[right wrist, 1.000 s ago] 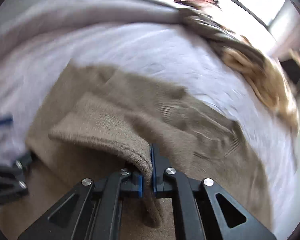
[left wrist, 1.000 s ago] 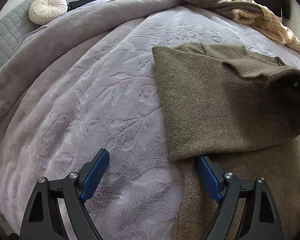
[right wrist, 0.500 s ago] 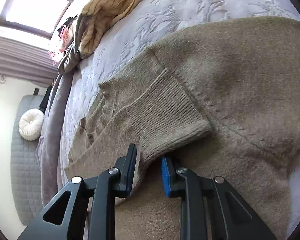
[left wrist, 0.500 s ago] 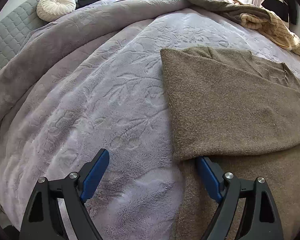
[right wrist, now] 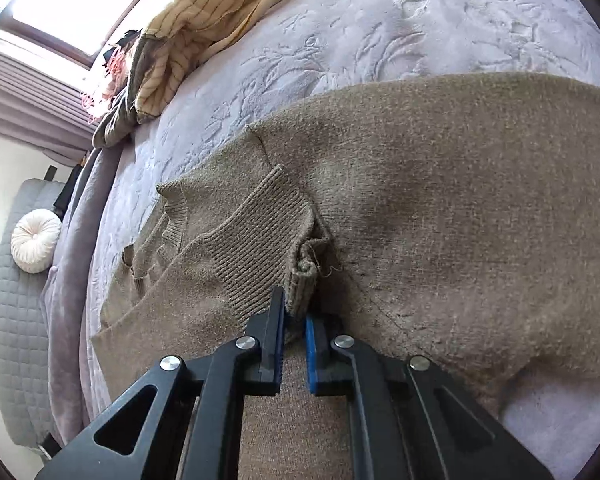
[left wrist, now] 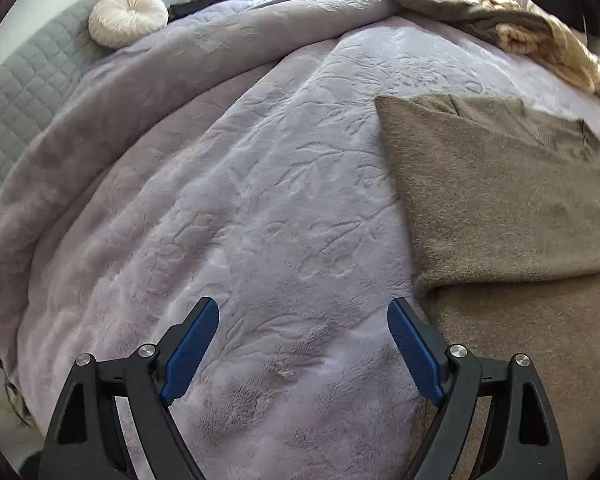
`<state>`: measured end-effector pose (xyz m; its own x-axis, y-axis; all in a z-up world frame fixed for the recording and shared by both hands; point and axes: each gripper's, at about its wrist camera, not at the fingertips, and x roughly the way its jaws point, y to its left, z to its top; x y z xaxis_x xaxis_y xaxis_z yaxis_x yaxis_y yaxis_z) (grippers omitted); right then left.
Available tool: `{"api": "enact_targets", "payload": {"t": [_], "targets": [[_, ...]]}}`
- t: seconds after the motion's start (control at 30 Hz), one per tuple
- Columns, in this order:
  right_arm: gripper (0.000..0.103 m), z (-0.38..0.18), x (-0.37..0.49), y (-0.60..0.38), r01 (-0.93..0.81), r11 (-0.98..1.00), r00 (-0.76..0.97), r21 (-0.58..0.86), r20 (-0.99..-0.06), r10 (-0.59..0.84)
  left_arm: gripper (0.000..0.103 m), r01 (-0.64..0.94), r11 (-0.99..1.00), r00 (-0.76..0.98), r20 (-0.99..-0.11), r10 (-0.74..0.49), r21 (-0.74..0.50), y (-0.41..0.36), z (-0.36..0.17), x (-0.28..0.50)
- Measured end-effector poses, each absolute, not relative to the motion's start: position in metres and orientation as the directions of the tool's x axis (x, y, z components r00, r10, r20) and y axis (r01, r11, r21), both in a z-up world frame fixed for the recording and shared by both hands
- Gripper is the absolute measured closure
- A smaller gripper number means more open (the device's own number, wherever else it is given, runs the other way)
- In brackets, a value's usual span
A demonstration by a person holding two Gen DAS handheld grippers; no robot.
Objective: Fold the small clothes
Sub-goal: 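Lay the sleeve across the folded body and open the right gripper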
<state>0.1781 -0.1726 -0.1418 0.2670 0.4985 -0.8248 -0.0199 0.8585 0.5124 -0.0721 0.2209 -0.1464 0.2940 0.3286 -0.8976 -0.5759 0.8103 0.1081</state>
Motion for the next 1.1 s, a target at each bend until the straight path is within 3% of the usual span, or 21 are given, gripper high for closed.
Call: {"api": "enact_targets", "payload": {"t": [0.07,0.17,0.2,0.33,0.43,0.5,0.53,0.57,0.6,0.73,0.77,0.8,1.0,1.1], "targets": [[0.09,-0.141,0.179,-0.17,-0.029,0.857,0.256,0.514,-0.825,0.503,0.016,-0.597,0.801,0.34,-0.92,0.194,-0.052,0.239,-0.142,-0.075],[0.076,-0.143,0.179,-0.171,-0.023,0.834,0.241,0.552,-0.806,0.541,0.016,-0.572,0.781,0.407,-0.914,0.005,-0.25,0.255,-0.145,-0.058],[0.072,-0.143,0.178,-0.171,-0.02,0.824,0.239,0.566,-0.798,0.553,0.016,-0.556,0.782,0.419,-0.908,-0.031,-0.283,0.256,-0.147,-0.048],[0.07,-0.142,0.177,-0.168,-0.029,0.831,0.235,0.555,-0.805,0.545,0.016,-0.468,0.806,0.438,-0.887,-0.145,-0.363,0.257,-0.158,0.004],[0.07,-0.141,0.177,-0.165,-0.045,0.84,0.234,0.54,-0.812,0.535,0.033,-0.434,0.816,0.443,-0.879,-0.176,-0.382,0.262,-0.162,0.038],[0.07,-0.141,0.177,-0.164,-0.049,0.841,0.234,0.539,-0.812,0.535,0.035,-0.433,0.812,0.452,-0.874,-0.18,-0.391,0.267,-0.163,0.052],[0.07,-0.141,0.176,-0.164,-0.049,0.84,0.236,0.541,-0.81,0.536,0.052,-0.433,0.808,0.456,-0.87,-0.187,-0.4,0.27,-0.166,0.058],[0.07,-0.142,0.176,-0.165,-0.048,0.839,0.238,0.542,-0.809,0.537,0.076,-0.438,0.803,0.445,-0.874,-0.197,-0.404,0.273,-0.171,0.063],[0.07,-0.142,0.176,-0.165,-0.045,0.838,0.239,0.543,-0.809,0.537,0.088,-0.446,0.798,0.431,-0.878,-0.206,-0.406,0.276,-0.175,0.066],[0.074,-0.139,0.176,-0.163,-0.034,0.844,0.24,0.535,-0.816,0.526,0.09,-0.428,0.811,0.484,-0.859,-0.168,-0.4,0.276,-0.158,0.056],[0.092,-0.135,0.175,-0.162,-0.041,0.841,0.247,0.54,-0.81,0.532,0.09,-0.422,0.82,0.492,-0.858,-0.15,-0.385,0.278,-0.155,0.052],[0.095,-0.131,0.173,-0.161,-0.054,0.833,0.252,0.551,-0.799,0.546,0.09,-0.424,0.824,0.489,-0.861,-0.143,-0.377,0.279,-0.156,0.05],[0.095,-0.146,0.175,-0.163,-0.027,0.848,0.253,0.529,-0.817,0.518,0.092,-0.48,0.783,0.479,-0.866,-0.143,-0.395,0.293,-0.177,0.043],[0.095,-0.149,0.171,-0.17,0.01,0.832,0.269,0.555,-0.803,0.532,0.091,-0.51,0.806,0.463,-0.886,-0.037,-0.3,0.289,-0.167,0.035]]}}
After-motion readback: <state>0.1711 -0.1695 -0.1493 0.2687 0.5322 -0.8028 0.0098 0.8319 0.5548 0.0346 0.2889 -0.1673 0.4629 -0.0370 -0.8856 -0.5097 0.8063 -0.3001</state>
